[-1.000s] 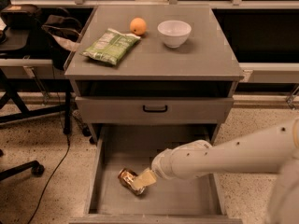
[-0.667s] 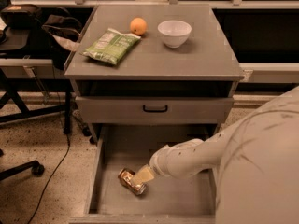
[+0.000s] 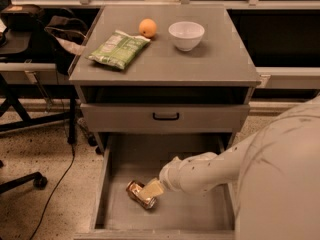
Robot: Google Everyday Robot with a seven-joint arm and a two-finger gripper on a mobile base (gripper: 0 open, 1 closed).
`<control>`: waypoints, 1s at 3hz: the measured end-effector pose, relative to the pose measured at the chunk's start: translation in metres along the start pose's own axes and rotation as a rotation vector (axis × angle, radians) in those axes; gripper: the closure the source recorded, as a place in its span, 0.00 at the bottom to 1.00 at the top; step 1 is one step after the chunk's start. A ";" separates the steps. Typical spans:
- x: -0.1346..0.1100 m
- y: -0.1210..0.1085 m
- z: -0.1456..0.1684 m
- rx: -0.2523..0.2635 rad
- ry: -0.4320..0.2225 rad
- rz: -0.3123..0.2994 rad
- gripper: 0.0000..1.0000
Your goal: Pick orange can from middle drawer and place on counter
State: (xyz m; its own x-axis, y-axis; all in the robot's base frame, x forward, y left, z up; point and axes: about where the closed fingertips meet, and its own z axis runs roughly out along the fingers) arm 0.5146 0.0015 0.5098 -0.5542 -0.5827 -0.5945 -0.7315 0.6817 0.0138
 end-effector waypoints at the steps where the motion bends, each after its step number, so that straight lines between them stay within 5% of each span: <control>1: 0.000 0.011 0.015 -0.042 -0.053 -0.028 0.00; 3: 0.011 0.038 0.047 -0.153 -0.110 -0.118 0.00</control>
Offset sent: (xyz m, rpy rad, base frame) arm 0.0023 0.0147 -0.0399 0.1500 -0.0402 0.2364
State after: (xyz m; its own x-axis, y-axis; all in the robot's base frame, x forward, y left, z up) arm 0.4999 0.0419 0.4662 -0.4204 -0.5972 -0.6831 -0.8454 0.5312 0.0560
